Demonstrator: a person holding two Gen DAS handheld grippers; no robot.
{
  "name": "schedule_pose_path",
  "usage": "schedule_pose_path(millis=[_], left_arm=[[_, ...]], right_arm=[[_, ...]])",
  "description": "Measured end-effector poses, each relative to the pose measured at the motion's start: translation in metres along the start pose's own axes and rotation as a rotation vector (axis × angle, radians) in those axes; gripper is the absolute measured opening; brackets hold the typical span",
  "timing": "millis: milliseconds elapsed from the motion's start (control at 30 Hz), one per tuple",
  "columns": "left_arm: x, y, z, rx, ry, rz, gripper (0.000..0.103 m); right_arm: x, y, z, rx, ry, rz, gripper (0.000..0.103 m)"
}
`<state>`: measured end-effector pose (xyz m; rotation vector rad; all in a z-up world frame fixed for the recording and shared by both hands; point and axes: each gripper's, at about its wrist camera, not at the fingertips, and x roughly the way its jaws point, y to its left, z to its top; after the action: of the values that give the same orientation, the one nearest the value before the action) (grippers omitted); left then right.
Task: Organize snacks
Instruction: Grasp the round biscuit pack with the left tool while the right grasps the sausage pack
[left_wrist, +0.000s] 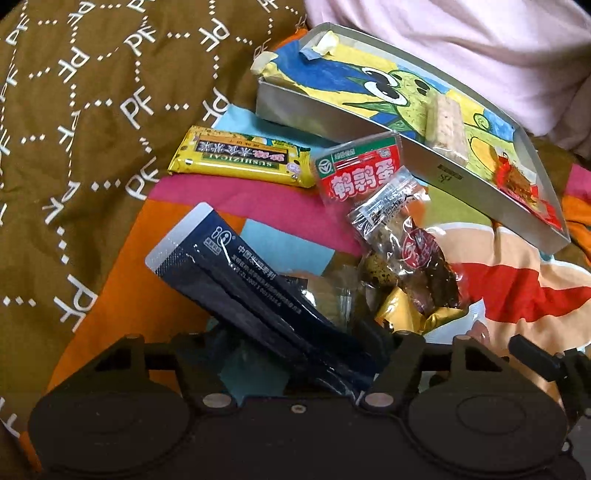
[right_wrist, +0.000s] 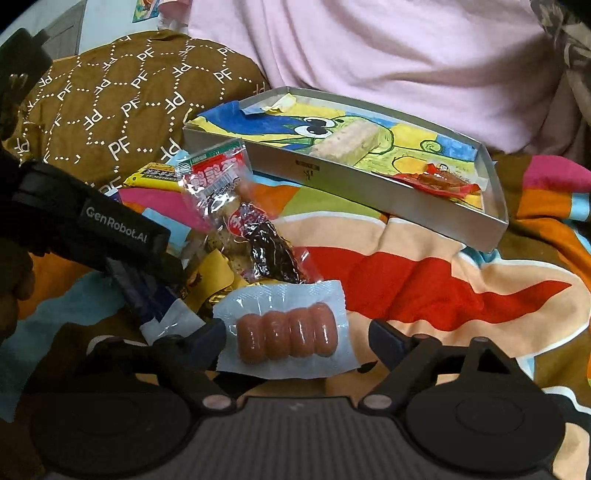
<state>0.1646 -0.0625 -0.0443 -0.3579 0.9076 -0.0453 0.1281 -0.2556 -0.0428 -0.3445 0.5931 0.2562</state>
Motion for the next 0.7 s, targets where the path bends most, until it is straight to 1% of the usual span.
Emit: schedule_pose_path(millis=[133, 200, 267, 433, 500, 567, 600, 700], left_arm=[[0.000, 0.003, -0.001, -0.007, -0.004, -0.007, 0.066], [0.000, 0.004, -0.001, -0.012, -0.007, -0.007, 0.062], [0.001, 0.005, -0.001, -0.015, -0.006, -0.011, 0.062], [0.001, 0.007, -0.002, -0.010, -0.010, -0.024, 0.058], [0.001, 0.008, -0.003, -0.009, -0.011, -0.034, 0.053], [0.000, 0.010, -0.003, -0.013, -0.012, -0.042, 0.051], [0.000, 0.011, -0.003, -0.015, -0.014, -0.044, 0.049], [-0.002, 0.015, -0.005, -0.030, -0.020, -0.051, 0.048]], right_arm=[[0.006, 0.003, -0.001, -0.014, 0.018, 0.014, 0.084], [0.010, 0.006, -0.003, -0.022, 0.035, 0.020, 0.083], [0.015, 0.008, -0.005, -0.027, 0.046, 0.026, 0.082], [0.024, 0.009, -0.005, -0.030, 0.046, 0.032, 0.083], [0.027, 0.011, -0.005, -0.027, 0.045, 0.029, 0.080], [0.027, 0.011, -0.005, -0.025, 0.039, 0.027, 0.080], [0.027, 0.012, -0.005, -0.023, 0.038, 0.030, 0.079], [0.027, 0.014, -0.005, -0.023, 0.040, 0.028, 0.078]])
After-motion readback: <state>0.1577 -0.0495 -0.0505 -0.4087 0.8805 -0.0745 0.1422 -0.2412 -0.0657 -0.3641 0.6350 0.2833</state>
